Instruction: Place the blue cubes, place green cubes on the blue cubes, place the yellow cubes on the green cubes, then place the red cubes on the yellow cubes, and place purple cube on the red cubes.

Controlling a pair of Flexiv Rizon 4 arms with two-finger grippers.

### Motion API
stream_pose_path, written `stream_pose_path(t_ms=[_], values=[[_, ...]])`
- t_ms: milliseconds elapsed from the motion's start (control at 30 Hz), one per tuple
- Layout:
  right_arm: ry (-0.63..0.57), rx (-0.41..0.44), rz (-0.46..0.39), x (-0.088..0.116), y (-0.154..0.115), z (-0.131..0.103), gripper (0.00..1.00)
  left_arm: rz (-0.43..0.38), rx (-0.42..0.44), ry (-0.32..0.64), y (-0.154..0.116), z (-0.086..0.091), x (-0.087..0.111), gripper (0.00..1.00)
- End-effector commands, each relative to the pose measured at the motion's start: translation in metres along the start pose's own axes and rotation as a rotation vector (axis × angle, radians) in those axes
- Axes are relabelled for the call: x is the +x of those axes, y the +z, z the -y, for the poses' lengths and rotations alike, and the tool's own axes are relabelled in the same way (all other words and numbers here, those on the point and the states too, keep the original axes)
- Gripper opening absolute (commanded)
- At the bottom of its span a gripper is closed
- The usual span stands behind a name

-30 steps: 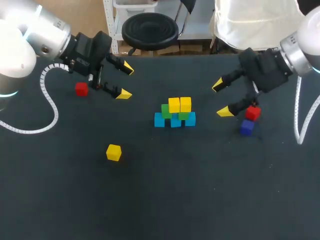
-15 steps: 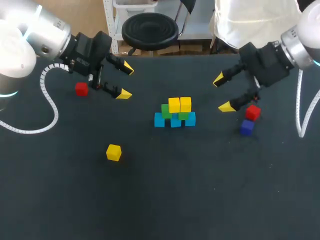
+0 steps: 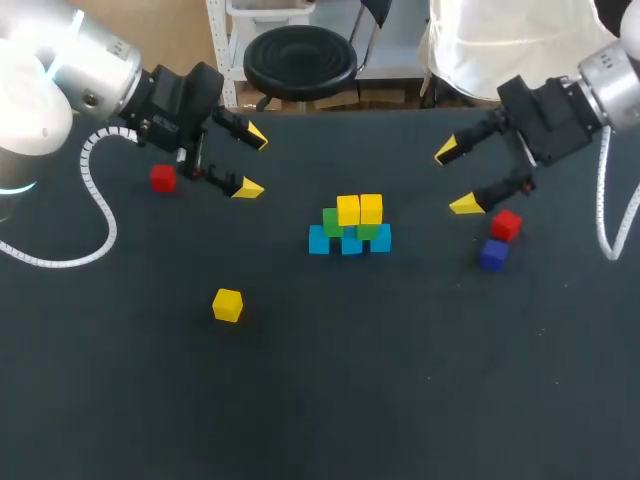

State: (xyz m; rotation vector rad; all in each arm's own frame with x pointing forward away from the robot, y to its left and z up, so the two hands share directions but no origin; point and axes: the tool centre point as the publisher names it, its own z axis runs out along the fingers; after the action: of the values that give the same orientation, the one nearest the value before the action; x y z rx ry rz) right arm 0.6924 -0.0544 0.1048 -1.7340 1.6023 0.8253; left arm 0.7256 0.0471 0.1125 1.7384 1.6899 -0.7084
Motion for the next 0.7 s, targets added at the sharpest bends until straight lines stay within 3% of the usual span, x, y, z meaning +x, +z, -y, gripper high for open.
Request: stream_pose_path(t_ms=[33, 167, 300, 433, 567, 700], values=[[0.0, -0.001, 0.002, 0.0, 0.001, 0.001, 1.0, 0.022, 0.051, 0.081, -0.002, 0.01, -0.007, 1.0], [0.0, -0.001, 0.002, 0.0, 0.001, 0.001, 1.0, -0.013, 0.101, 0.133, -0.01, 0.028, -0.006, 1.0], [0.0, -0.001, 0.002, 0.0, 0.001, 0.001, 1.0, -0.098, 0.101, 0.177, -0.012, 0.047, 0.001, 1.0], [0.0, -0.001, 0.002, 0.0, 0.001, 0.001, 1.0, -0.136, 0.152, 0.181, -0.018, 0.063, 0.009, 1.0], [0.0, -0.001, 0.002, 0.0, 0.001, 0.001, 1.0, -0.146, 0.127, 0.142, -0.023, 0.074, 0.017, 1.0], [0.0, -0.001, 0.002, 0.0, 0.001, 0.001, 1.0, -0.159, 0.069, 0.052, -0.029, 0.073, 0.034, 1.0]])
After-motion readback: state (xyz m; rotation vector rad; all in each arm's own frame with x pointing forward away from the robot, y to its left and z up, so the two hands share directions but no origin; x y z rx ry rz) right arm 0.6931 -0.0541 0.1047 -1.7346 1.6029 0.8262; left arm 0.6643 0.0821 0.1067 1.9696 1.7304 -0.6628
